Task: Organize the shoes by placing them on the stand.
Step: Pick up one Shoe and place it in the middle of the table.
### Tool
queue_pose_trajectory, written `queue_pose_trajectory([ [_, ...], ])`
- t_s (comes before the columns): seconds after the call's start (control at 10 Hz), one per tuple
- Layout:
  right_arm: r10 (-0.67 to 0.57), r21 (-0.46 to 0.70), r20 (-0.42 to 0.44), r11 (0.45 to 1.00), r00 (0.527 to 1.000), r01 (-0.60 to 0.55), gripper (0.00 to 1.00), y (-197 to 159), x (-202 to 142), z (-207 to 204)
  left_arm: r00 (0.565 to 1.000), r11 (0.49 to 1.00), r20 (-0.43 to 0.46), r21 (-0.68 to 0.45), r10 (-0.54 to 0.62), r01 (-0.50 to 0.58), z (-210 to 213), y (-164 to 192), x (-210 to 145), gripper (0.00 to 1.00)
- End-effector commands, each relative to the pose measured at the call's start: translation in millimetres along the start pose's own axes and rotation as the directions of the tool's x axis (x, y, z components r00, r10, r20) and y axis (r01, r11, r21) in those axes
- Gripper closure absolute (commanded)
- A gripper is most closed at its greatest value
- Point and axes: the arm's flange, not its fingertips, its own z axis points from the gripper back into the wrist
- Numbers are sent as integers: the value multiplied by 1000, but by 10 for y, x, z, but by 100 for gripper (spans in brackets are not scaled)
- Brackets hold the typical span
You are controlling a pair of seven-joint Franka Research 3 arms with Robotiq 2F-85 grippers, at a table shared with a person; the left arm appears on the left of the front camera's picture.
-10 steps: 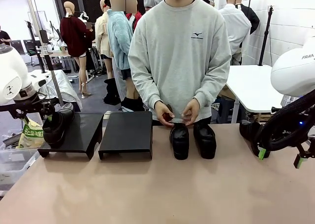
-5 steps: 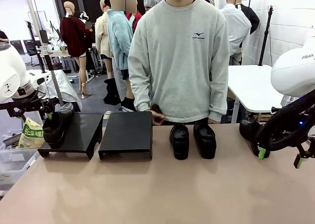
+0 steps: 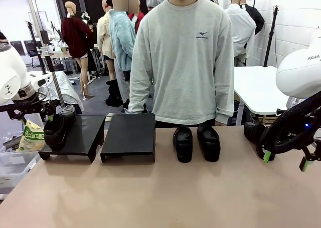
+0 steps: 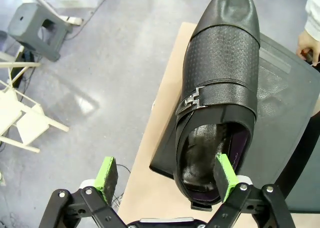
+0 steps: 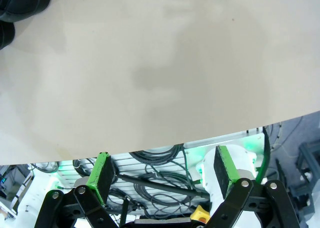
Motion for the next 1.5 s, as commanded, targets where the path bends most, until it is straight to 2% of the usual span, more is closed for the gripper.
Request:
queue_pose_trajectory([
  [0.0,-3,-5,0,1000,1000,3,0,-1,-4,2,1000,1000,9,-2,-2,2,-4,-5,10,0],
  [0.3,-3,-5,0,1000,1000,3,0,-1,-4,2,1000,1000,0,0,0,0,0,0,0,0],
  [0.4,-3,-5,0,1000,1000,3,0,-1,-4,2,1000,1000,24,-31,-4,5,219,-69,-49,0],
  [0.6,-3,-5,0,1000,1000,3,0,-1,-4,2,985,992,157,-95,-67,83,1017,-283,-204,0],
  [0.7,-3,-5,0,1000,1000,3,0,-1,-4,2,973,990,221,-102,-70,94,1225,-328,-243,0],
  [0.8,-3,-5,0,1000,1000,3,0,-1,-4,2,966,984,247,-135,-80,116,1457,-389,-322,0],
  [1.0,-3,-5,0,1000,1000,3,0,-1,-4,2,975,964,90,-156,-201,214,1700,-488,-612,0],
  [1.1,-3,-5,0,1000,1000,3,0,-1,-4,2,952,935,-26,-200,-304,293,1717,-595,-857,0],
  [1.2,-3,-5,0,1000,1000,3,0,-1,-4,2,918,912,-97,-193,-384,361,1666,-674,-1042,0],
  [1.3,-3,-5,0,1000,1000,3,0,-1,-4,2,922,923,-104,-137,-373,359,1552,-669,-1026,0],
  [1.4,-3,-5,0,1000,1000,3,0,-1,-4,2,963,963,-4,-31,-268,268,1246,-647,-725,0],
])
